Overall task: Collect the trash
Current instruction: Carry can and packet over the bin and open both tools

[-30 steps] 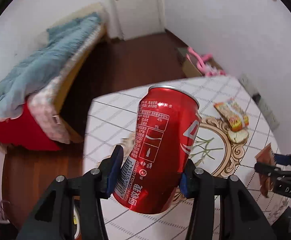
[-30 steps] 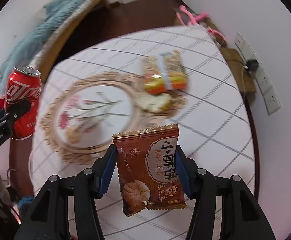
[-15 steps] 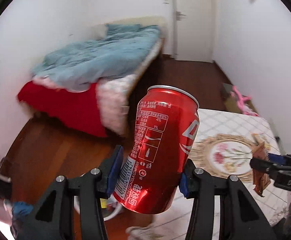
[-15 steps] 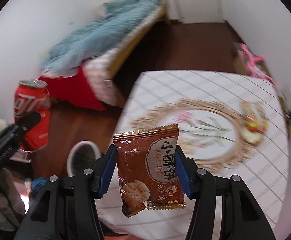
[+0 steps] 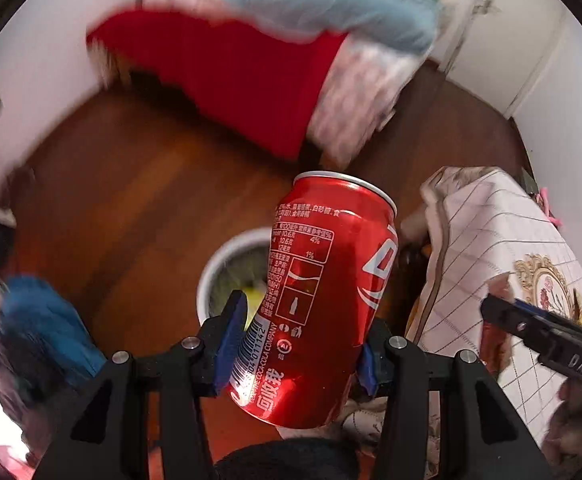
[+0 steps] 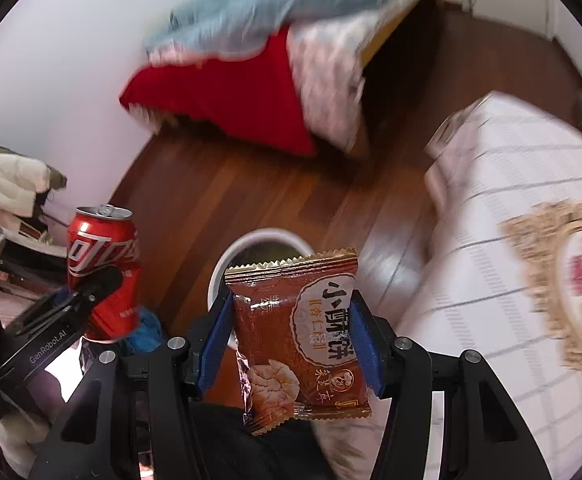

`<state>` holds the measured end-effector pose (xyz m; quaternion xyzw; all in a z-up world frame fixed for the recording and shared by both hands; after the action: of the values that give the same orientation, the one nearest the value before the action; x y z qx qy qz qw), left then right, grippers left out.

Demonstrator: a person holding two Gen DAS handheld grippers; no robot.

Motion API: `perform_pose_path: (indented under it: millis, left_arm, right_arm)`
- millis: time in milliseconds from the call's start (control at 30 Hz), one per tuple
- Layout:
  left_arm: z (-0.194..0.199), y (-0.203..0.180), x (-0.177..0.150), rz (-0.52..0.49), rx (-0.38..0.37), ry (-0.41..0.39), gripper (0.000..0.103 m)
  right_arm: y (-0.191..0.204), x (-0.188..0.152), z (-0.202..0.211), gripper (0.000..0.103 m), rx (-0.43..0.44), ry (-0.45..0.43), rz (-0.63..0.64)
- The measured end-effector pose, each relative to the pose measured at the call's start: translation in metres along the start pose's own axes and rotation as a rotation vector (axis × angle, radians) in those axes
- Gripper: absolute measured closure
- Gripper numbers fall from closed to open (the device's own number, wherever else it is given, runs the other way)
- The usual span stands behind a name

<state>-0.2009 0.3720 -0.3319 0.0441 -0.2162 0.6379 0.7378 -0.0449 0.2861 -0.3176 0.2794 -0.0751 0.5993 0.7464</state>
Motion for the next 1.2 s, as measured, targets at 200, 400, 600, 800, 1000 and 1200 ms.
perform_pose_path:
  millis: [200,400,600,800,1000,1200]
  left_arm:
    - [-0.092,0.028,-0.004,0.143,-0.099,0.217,0.058]
    - [-0.131,0.036,-0.008,0.192,-0.11,0.298,0.025]
    - [-0.129,0.071,0.002,0.224,0.005,0.227,0.008]
    - [-0.106,0.104,-0.01,0.192,0.193,0.138,0.008]
    - [-0.088,0.098,-0.024,0.166,0.239,0.126,0.008]
    - [-0.068,0.086,-0.033,0.113,0.271,0.106,0.008]
  right_arm:
    - [0.013,0.0,-0.109,0.045,-0.012,0.155,-0.014]
    - [0.004,0.005,-0.186,0.045,-0.024,0.252,-0.042]
    - [0.004,0.001,-0.241,0.036,0.009,0.328,-0.082]
    - [0.008,0.0,-0.258,0.003,0.048,0.334,-0.092]
    - [0.011,-0.013,-0.227,0.0,-0.02,0.33,-0.022]
    - [0.013,-0.03,-0.183,0.0,-0.124,0.32,0.095]
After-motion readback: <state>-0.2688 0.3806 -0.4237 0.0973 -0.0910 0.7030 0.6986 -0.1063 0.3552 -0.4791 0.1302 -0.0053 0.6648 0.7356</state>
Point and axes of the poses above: each gripper's, at about its wrist camera, not at the fingertips, and z roughly against the way its jaws point, y to its left, x to its top, the point moved 9 cm from there along -z, roughly the way its jaws point, and after that the axes turned 8 degrees about z, right-handed, at the moved point
